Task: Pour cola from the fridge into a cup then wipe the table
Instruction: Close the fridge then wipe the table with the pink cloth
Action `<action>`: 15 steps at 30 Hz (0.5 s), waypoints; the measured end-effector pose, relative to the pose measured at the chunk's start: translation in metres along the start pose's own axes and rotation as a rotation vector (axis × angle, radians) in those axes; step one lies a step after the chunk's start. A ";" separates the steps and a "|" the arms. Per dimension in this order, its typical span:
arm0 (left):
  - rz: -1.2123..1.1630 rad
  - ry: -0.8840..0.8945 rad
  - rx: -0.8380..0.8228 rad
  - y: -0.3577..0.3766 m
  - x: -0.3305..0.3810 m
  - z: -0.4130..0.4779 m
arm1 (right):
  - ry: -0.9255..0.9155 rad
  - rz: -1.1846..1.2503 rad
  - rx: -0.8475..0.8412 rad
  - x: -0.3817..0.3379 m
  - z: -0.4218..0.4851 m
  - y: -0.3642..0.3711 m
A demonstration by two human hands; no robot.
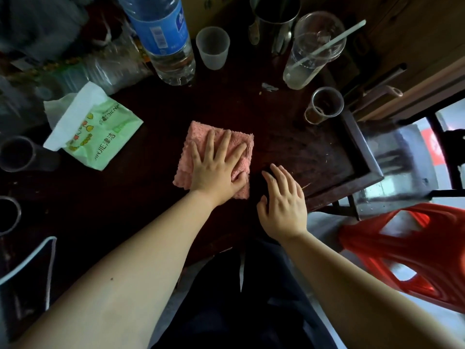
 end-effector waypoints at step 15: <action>0.012 -0.060 0.029 -0.013 0.011 0.061 | -0.003 0.010 -0.013 0.001 0.001 0.000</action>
Point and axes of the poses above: each hand's wrist, its own z-axis towards the middle knuckle, its own y-axis out of the palm, x = y × z, the point moved 7 cm from there along z, towards the middle knuckle, and after that the axes turned 7 degrees about -y, right-handed, at the moved point
